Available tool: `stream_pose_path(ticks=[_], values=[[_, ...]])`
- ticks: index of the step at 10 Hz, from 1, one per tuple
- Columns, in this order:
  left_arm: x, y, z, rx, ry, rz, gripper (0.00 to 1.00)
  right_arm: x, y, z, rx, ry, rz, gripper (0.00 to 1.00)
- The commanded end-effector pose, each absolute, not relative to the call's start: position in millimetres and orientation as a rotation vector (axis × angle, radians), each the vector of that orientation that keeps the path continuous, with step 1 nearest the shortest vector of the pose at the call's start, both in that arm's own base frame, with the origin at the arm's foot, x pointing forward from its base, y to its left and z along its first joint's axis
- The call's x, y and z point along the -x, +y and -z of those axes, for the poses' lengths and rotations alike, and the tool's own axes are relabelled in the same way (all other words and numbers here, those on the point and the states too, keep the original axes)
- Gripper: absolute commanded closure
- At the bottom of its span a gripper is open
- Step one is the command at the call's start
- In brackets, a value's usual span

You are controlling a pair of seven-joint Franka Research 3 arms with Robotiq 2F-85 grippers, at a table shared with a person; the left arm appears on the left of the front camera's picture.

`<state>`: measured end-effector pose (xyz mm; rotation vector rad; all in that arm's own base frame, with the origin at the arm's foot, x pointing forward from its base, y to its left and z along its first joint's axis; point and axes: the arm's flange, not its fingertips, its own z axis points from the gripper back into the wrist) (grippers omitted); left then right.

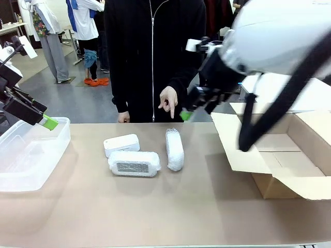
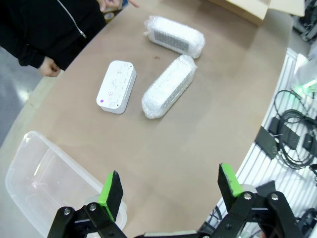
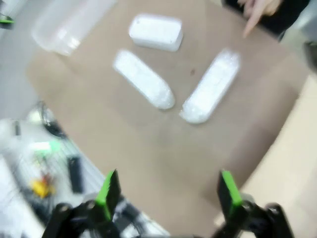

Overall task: Separate and place wrapped and unwrapped clocks.
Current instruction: Pick up the Digital clock indicated by the person.

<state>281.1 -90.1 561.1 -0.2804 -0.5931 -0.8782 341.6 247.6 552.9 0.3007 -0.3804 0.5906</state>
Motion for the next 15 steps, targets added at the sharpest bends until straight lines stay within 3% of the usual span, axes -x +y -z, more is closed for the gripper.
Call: stream_pose_path(ticks=[1,9,15], values=[[-280.7,-89.0,-561.4,0.291,-0.596,0.875,0.0,-363.2,285.8,-546.6,-0.174,-0.376,-0.347,0.0],[-280.7,-89.0,-561.4,0.291,-0.596,0.875,0.0,-472.4,310.8,-399.0,-0.086,-0.21,-0.092,0.0],[-280.7,-89.0,-561.4,0.291,-0.596,0.875,0.0,-486.7,347.5,-386.2,-0.049,-0.218,-0.105,0.0]])
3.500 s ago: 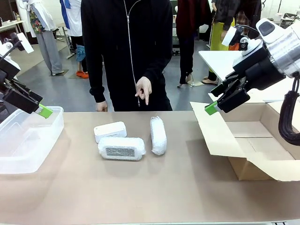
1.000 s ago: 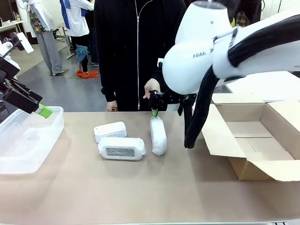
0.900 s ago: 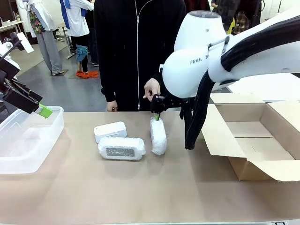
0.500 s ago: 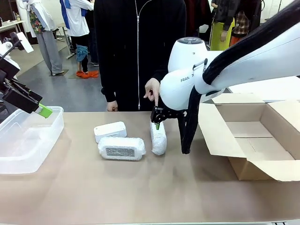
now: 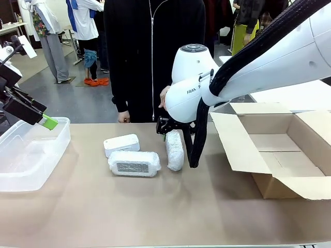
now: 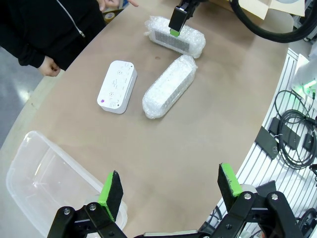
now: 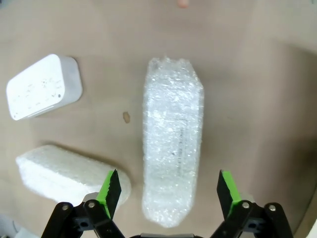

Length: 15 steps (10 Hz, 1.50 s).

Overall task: Separate and place wrapped and unwrapped clocks.
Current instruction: Pick up the Digital clock indicated by the person.

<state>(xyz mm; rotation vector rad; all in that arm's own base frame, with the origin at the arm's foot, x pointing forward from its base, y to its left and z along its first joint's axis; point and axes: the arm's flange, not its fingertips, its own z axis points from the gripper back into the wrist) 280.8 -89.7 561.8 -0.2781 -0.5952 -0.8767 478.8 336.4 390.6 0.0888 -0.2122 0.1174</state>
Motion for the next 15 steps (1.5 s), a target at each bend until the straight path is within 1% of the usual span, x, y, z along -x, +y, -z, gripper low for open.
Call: stream_pose_path(ticks=[1,3,7,10,11,12,13,14,15], values=[[-280.7,-89.0,-561.4,0.291,-0.596,0.875,0.0,-494.9,349.0,-379.9,-0.038,-0.192,-0.099,0.0],[-280.7,-89.0,-561.4,0.291,-0.596,0.875,0.0,-509.3,345.3,-369.5,-0.018,-0.171,-0.087,0.0],[-280.7,-89.0,-561.4,0.291,-0.596,0.875,0.0,-510.5,352.0,-350.1,-0.011,-0.101,-0.118,0.0],[-280.7,-89.0,-561.4,0.291,-0.596,0.875,0.0,-507.4,354.2,-348.7,0.013,-0.146,-0.128,0.0],[-280.7,-89.0,-561.4,0.291,-0.596,0.875,0.0,-506.4,355.1,-348.5,0.023,-0.132,-0.131,0.18],[-280.7,-89.0,-561.4,0.291,-0.596,0.875,0.0,-506.0,355.5,-348.6,0.026,-0.133,-0.142,0.18],[-280.7,-89.0,-561.4,0.291,-0.596,0.875,0.0,-506.4,355.7,-347.7,0.025,-0.137,-0.146,0.36],[-280.7,-89.0,-561.4,0.291,-0.596,0.875,0.0,-506.1,355.1,-348.1,0.026,-0.135,-0.145,0.23],[-280.7,-89.0,-561.4,0.291,-0.596,0.875,0.0,-505.5,353.9,-348.4,0.027,-0.132,-0.141,0.54]])
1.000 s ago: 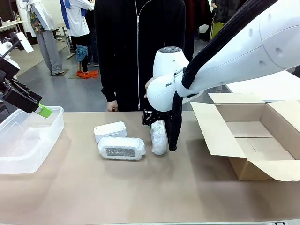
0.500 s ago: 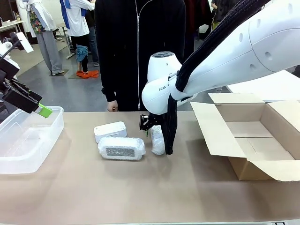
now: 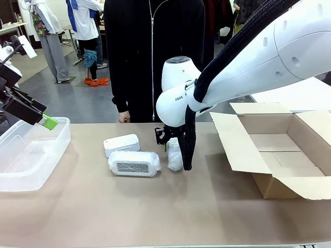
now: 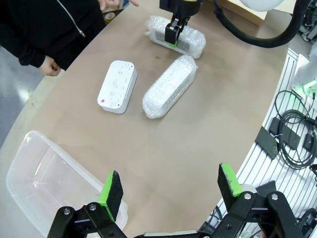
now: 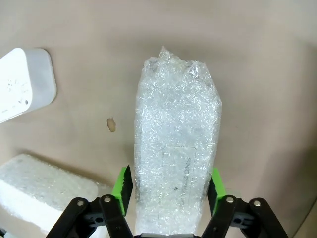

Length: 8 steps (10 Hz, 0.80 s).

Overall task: Separate and place wrapped and unwrapped clocks.
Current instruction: Pick up the Digital clock indicated by the person.

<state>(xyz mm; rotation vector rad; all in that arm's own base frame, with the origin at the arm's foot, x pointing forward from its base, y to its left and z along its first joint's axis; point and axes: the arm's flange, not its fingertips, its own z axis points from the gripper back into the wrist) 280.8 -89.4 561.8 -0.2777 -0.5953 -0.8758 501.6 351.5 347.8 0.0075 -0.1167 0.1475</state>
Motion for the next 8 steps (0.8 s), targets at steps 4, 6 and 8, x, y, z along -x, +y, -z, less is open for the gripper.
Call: stream_pose_path(ticks=[4,6,8], values=[[-280.7,-89.0,-561.4,0.291,-0.596,0.875,0.0,-488.5,346.1,-367.8,0.021,-0.132,-0.15,0.91],[-280.7,-89.0,-561.4,0.291,-0.596,0.875,0.0,-475.6,340.4,-398.6,-0.002,-0.149,-0.165,1.0],[-280.7,-89.0,-561.4,0.291,-0.596,0.875,0.0,-444.3,332.1,-463.9,-0.014,-0.196,-0.171,0.84]])
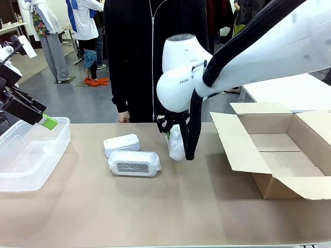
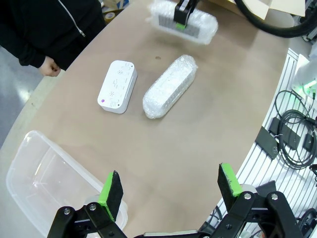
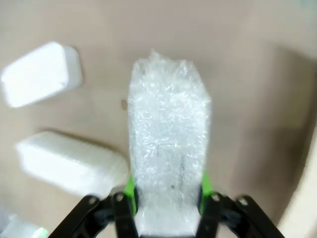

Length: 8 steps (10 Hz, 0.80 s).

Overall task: Separate and place wrapped and unwrapped clocks.
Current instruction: Pick up the Digital clock indicated by the person.

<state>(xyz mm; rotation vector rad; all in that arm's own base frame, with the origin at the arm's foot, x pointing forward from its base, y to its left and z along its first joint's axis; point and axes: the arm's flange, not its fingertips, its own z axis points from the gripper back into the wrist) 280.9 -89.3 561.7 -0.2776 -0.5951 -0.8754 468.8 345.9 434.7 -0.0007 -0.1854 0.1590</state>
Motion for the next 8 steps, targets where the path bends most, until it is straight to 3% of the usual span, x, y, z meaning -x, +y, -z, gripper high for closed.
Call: stream_pose_path(ticks=[1,3,8], values=[[-280.7,-89.0,-561.4,0.291,-0.596,0.875,0.0,-424.8,330.4,-496.5,-0.038,-0.23,-0.19,0.84],[-280.7,-89.0,-561.4,0.291,-0.596,0.875,0.0,-386.3,343.7,-549.0,-0.032,-0.273,-0.26,0.84],[-280.7,-89.0,-561.4,0.291,-0.596,0.875,0.0,-361.7,354.8,-572.2,-0.007,-0.287,-0.238,0.84]])
